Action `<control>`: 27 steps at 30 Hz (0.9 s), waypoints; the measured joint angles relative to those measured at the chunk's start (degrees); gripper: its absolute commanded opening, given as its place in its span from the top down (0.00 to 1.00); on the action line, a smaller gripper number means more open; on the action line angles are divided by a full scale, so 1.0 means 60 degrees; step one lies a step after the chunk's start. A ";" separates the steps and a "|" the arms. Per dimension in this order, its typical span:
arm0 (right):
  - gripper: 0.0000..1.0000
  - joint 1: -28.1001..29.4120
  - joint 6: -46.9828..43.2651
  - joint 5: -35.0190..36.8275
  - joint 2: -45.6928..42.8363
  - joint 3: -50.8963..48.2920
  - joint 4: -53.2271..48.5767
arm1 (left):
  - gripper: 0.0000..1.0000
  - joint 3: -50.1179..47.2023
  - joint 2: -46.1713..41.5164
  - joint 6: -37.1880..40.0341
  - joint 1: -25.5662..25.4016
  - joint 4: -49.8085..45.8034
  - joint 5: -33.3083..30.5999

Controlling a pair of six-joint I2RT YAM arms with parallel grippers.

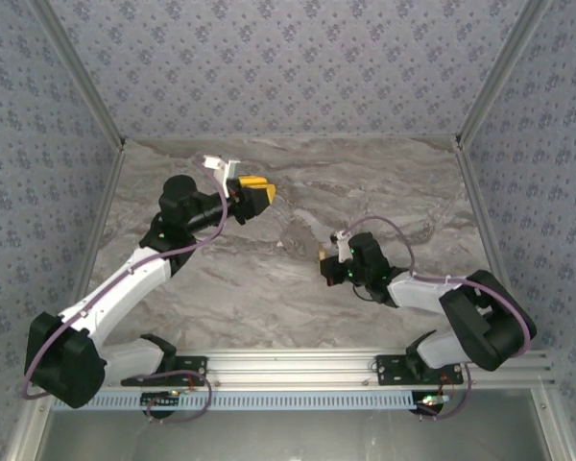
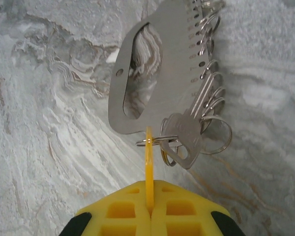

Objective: Put the keys on the keyring

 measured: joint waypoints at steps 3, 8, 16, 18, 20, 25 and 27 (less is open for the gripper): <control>0.64 0.0055 0.0237 0.0055 -0.0280 -0.0382 0.0044 | 0.53 -0.0047 0.0015 0.0004 0.0000 -0.0004 -0.0004; 0.07 -0.0015 0.0681 0.0087 -0.2149 -0.0911 -0.0659 | 0.38 -0.0080 0.0007 0.0025 0.0000 -0.0066 -0.0102; 0.00 -0.1479 0.0667 0.0652 -0.6630 0.0331 -0.3916 | 0.02 -0.0229 -0.0787 0.0346 0.0000 -0.0958 -0.1075; 0.00 -0.1971 0.0594 0.0882 -0.7002 0.0852 -0.4543 | 0.02 -0.0317 -0.1184 0.0466 0.0000 -0.1228 -0.1555; 0.00 -0.2382 0.0492 0.1191 -0.7067 0.1388 -0.5064 | 0.02 -0.0437 -0.1585 0.0641 -0.0004 -0.1483 -0.2138; 0.00 -0.3155 0.0259 0.2422 -0.6138 0.2568 -0.5788 | 0.02 -0.1362 -0.2809 0.1705 -0.0015 -0.1716 -0.4335; 0.00 -0.3453 0.0197 0.2958 -0.5574 0.2736 -0.5716 | 0.02 -0.1861 -0.3264 0.2262 0.0025 -0.1690 -0.5213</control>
